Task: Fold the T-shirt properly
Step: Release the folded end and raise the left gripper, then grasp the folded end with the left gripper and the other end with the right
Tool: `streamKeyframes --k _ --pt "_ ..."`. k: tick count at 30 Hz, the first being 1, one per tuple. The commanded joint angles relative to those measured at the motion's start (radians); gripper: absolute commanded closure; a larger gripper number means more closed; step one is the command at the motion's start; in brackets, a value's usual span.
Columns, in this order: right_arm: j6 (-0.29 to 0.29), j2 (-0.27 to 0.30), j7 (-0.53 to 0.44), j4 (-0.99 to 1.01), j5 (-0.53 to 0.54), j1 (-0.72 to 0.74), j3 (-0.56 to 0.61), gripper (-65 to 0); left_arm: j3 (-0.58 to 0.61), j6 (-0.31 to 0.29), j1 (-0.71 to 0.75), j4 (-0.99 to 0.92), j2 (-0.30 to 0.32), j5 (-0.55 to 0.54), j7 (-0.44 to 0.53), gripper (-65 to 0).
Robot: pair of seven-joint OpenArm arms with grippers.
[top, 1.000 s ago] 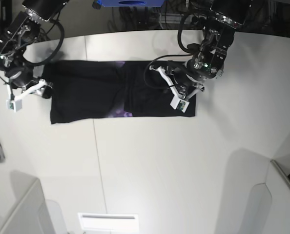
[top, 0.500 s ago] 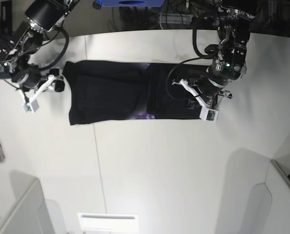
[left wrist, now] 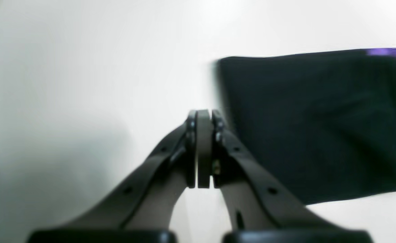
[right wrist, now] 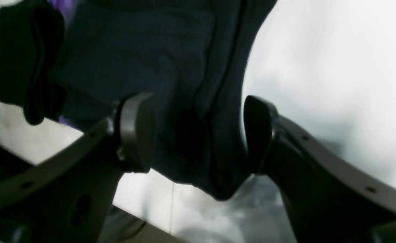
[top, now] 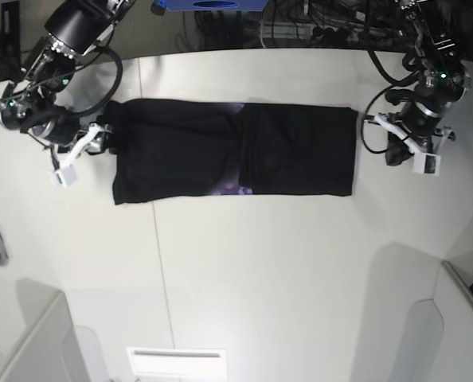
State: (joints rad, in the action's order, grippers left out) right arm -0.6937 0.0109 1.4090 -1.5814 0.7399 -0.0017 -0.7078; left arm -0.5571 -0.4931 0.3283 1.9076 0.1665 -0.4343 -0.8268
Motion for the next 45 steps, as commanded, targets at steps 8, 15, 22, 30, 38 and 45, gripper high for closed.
streamKeyframes --k 8,15,22,30,38,45 --pt "-0.004 0.047 -0.013 0.226 0.028 0.101 -0.091 -38.3 -0.189 -0.109 -0.002 -0.133 0.031 -0.01 0.021 0.0" --pt "-0.004 0.082 -0.013 0.23 0.025 0.118 -0.091 -38.3 -0.188 -0.141 -0.014 -0.204 0.037 -0.01 0.022 0.0" --pt "-0.004 0.105 -0.013 0.278 0.025 0.114 -0.089 -38.3 -0.183 -0.14 -0.048 -0.247 0.035 -0.008 0.022 0.0" --pt "-0.004 0.056 -0.013 0.281 0.022 0.111 -0.082 -38.3 -0.044 -0.137 -0.045 -0.293 0.025 0.098 0.157 0.0" --pt "-0.004 0.053 -0.013 0.283 0.022 0.096 -0.019 -38.3 -0.04 -0.137 -0.068 -0.325 -0.002 0.11 0.156 0.0" --pt "-0.004 0.034 -0.018 0.299 0.02 0.076 -0.017 -38.3 0.032 -0.137 -0.082 -0.326 0.0 0.111 0.157 0.0"
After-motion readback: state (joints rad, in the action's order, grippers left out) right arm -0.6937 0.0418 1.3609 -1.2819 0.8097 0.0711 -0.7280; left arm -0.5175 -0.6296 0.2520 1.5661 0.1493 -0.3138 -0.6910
